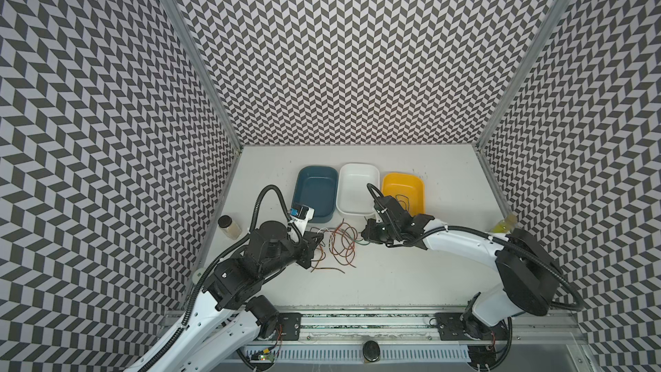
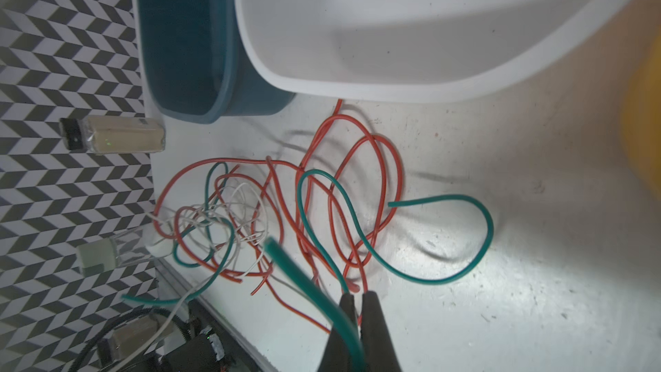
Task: Untangle the cables
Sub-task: 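Grasp another green wire with the right gripper and lift it toward the yellow tub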
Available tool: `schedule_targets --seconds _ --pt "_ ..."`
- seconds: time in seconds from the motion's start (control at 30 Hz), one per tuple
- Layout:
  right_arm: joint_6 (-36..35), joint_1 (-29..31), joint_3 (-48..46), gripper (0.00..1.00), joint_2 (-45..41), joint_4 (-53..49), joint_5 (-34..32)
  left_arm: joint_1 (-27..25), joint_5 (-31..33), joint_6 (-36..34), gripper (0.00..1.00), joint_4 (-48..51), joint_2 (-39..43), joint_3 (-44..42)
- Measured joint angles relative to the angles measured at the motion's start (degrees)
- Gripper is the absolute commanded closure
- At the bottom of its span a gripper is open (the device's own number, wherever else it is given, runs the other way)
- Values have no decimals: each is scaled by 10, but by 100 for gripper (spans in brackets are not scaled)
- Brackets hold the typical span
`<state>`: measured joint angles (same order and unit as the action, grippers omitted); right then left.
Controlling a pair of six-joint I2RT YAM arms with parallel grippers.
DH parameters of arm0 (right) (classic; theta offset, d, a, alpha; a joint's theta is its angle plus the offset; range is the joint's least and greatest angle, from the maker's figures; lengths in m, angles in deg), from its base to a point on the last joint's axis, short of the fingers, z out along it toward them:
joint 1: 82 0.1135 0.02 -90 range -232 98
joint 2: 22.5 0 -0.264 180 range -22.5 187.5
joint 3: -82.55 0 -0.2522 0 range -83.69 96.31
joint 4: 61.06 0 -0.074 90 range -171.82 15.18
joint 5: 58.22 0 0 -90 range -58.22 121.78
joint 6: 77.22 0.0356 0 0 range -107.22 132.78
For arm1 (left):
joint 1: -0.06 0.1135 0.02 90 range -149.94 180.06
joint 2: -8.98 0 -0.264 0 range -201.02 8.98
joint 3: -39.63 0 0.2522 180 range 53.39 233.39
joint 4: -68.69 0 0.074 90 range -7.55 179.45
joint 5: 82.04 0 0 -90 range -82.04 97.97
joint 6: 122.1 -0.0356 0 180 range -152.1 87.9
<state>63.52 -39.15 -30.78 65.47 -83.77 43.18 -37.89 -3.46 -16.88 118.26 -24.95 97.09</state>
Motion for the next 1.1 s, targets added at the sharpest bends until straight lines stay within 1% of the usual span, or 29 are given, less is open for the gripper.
schedule_targets --seconds 0.1,0.37,0.5,0.57,0.63,0.73,0.87,0.97,1.1 --pt "-15 0 -9 100 -56 -18 -4 0 5 0 100 0 0 0" --pt "-67 0 -10 100 -214 -107 -25 0 10 0 100 3 -12 0" --pt "-89 -1 -4 100 -273 -152 -67 -2 11 0 100 3 -14 0" --pt "-100 -12 -4 100 -303 -173 -89 -4 12 0 100 3 -14 0" --pt "-108 -42 -4 100 -320 -185 -93 -7 14 0 100 4 -14 0" --pt "-118 -103 -5 100 -322 -194 -82 -10 15 0 100 4 -14 0" --pt "-133 -167 -7 100 -287 -196 -57 -14 17 0 100 4 -14 0" --pt "-142 -194 -6 100 -243 -194 -38 -15 19 0 100 5 -14 0" --pt "-153 -214 0 100 -174 -193 -20 -19 21 0 100 7 -14 0"
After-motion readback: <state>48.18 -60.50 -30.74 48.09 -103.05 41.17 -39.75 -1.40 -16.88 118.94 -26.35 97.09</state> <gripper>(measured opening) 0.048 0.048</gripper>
